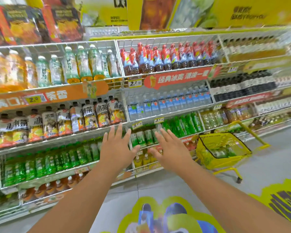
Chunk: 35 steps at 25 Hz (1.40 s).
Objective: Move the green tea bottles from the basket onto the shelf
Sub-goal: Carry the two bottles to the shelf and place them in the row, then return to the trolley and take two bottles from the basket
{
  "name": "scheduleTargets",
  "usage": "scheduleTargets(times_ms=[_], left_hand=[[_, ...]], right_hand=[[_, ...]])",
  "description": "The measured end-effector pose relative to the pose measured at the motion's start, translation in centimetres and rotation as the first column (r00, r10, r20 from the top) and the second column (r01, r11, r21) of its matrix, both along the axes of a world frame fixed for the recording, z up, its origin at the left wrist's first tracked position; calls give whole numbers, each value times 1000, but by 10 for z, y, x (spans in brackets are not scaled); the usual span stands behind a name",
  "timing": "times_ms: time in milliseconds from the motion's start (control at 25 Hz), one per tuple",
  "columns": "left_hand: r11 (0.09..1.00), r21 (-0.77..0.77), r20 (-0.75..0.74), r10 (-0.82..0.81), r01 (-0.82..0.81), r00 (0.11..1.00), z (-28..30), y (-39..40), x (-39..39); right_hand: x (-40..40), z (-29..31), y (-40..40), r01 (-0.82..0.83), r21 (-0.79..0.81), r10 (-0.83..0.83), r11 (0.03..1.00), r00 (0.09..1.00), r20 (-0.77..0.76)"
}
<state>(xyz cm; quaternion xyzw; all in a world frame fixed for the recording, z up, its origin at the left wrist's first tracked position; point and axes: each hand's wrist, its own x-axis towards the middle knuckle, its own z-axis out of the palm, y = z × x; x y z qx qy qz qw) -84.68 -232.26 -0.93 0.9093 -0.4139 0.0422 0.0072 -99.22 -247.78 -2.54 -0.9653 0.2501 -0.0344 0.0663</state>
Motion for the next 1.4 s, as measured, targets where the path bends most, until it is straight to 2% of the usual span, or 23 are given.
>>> scheduleTargets(times_ms=[280,600,920,1080,1240,1400], left_hand=[[990,-34,55,-133,135,990,9,-134,-106],[951,-41,4,-306,305,952,6,-276,-198],[887,-60,31,-458,459,889,-23,-446,-195],[832,-49,37,-551,552,834,-32,-545,-190],[774,-62,25,-630,631,776,-32,-630,-198],[758,-54,43,-648,649,760,-42,-699,-220]], right_hand=[[-126,13,-117,114,-46,-114,992,993,20],[-241,11,-234,307,-12,-306,952,951,36],[-252,-4,-367,450,-48,-448,892,893,38],[-250,-6,-442,547,-86,-545,833,837,45],[-253,-4,-509,605,-40,-601,796,796,69],[-271,-15,-573,613,6,-611,790,786,94]])
